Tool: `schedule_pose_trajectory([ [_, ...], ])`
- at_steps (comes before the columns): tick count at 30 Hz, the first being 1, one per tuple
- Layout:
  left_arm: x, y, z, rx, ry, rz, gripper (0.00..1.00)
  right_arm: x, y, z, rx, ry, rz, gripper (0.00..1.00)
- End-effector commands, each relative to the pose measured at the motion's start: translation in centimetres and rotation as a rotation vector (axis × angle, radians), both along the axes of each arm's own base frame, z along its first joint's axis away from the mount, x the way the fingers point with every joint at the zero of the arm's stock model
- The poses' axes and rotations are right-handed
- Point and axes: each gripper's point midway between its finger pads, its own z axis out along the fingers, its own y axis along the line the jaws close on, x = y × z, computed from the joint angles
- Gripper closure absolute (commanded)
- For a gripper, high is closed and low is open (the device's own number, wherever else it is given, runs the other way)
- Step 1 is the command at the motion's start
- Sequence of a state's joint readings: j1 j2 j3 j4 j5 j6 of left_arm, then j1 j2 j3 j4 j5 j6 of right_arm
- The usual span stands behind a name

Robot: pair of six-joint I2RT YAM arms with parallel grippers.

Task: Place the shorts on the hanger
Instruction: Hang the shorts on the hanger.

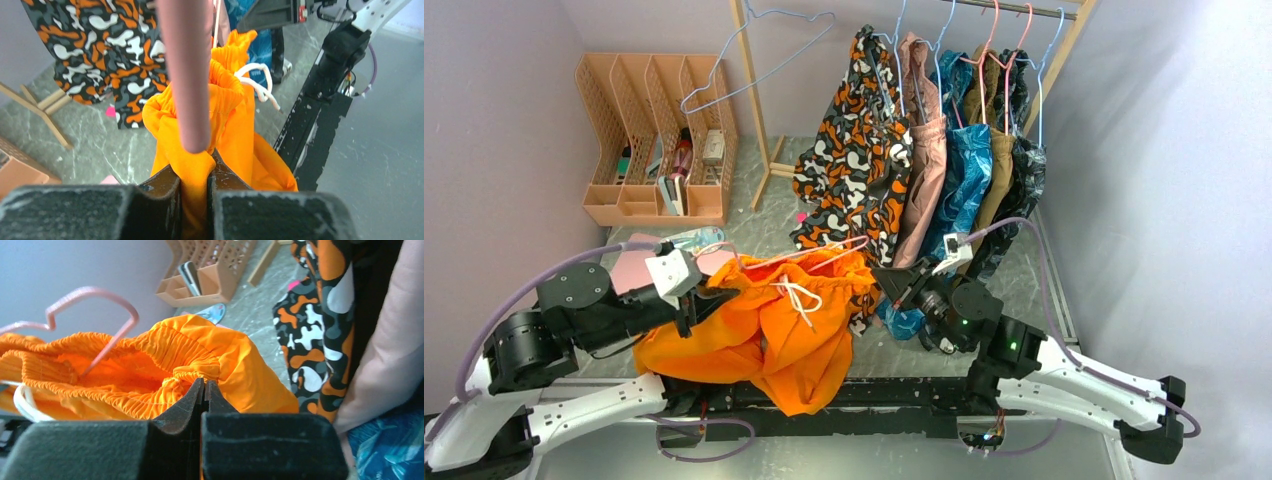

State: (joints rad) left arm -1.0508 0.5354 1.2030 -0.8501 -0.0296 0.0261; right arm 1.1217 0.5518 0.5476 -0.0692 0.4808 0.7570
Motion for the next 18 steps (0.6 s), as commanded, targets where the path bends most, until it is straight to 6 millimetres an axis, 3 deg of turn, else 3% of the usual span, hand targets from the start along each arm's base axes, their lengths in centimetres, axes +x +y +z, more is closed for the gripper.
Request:
schedule_pose_trajectory([
  [1, -0.6, 0.7, 0.0, -0.012, 0.046, 0.010, 0.93, 2.1, -2.8, -1.6, -0.169, 0.021, -0.182, 1.00],
  [13, -1.3, 0.2, -2.7, 0.037, 0.108, -0.029, 0.93, 3.5, -6.0, 2.9, -0.245, -0.103, -0.317, 1.00],
  [18, -1.6, -1.0, -4.0, 0.062, 0.130, -0.076, 0.93, 3.3, -5.8, 5.9, -0.230, -0.203, -0.278, 1.00],
])
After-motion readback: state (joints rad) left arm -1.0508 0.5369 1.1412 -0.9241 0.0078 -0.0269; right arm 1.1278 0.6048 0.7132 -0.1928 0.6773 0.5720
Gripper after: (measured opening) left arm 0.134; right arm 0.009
